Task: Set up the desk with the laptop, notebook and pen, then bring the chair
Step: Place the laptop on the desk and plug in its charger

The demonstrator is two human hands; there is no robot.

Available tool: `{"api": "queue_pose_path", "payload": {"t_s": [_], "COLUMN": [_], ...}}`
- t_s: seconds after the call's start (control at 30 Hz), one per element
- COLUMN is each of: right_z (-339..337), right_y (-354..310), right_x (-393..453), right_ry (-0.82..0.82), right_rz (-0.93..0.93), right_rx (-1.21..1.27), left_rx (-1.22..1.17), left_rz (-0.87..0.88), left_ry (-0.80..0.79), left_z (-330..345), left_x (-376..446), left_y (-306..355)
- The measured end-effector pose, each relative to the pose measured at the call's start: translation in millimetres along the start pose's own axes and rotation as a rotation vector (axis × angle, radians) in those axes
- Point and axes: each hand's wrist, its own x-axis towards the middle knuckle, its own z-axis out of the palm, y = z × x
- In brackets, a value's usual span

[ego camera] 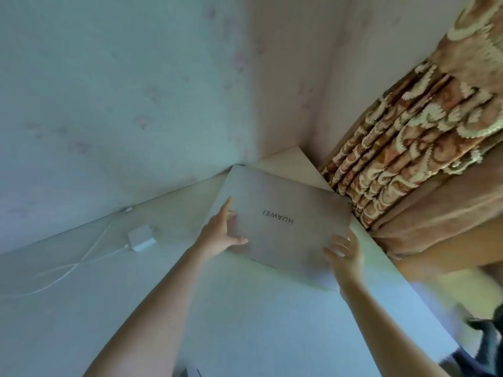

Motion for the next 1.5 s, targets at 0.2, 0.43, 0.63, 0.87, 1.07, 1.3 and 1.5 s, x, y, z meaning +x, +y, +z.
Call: {"api": "queue_pose_path", "payload": {"t_s": [0.2,0.43,0.63,0.87,1.07,1.3,1.5], "right_z": [5,11,5,0,-1,10,36], "right_y": [3,-1,-4,-5,-11,-25,-39], "right_x": [16,28,35,36,31,3,-34], "right_ry": [0.139,0.204,0.185,0.178,0.157,-0.022,-0.187], "right_rz": [0.053,0.132,0.258,0.302,0.304,0.288,0.202], "right_rx": [-0.020,-0.072,0.116,0.205,0.254,0.271,0.213], "left_rx": [0.088,-0.092,-0.519,-0.776,-0.710,-0.754,-0.811], "left_rz": [-0.019,-0.134,-0.269,-0.361,-0.259,-0.237,-0.276], "left_ry": [0.201,0.231,0.211,0.270,0.222,0.277,0.445], "left_z": [-5,-9,-13,-21,-28,-55,-79], "left_x": [24,41,44,37,13,-38,-108], "left_y": [0,-6,-6,-5,-20,-37,-43]}}
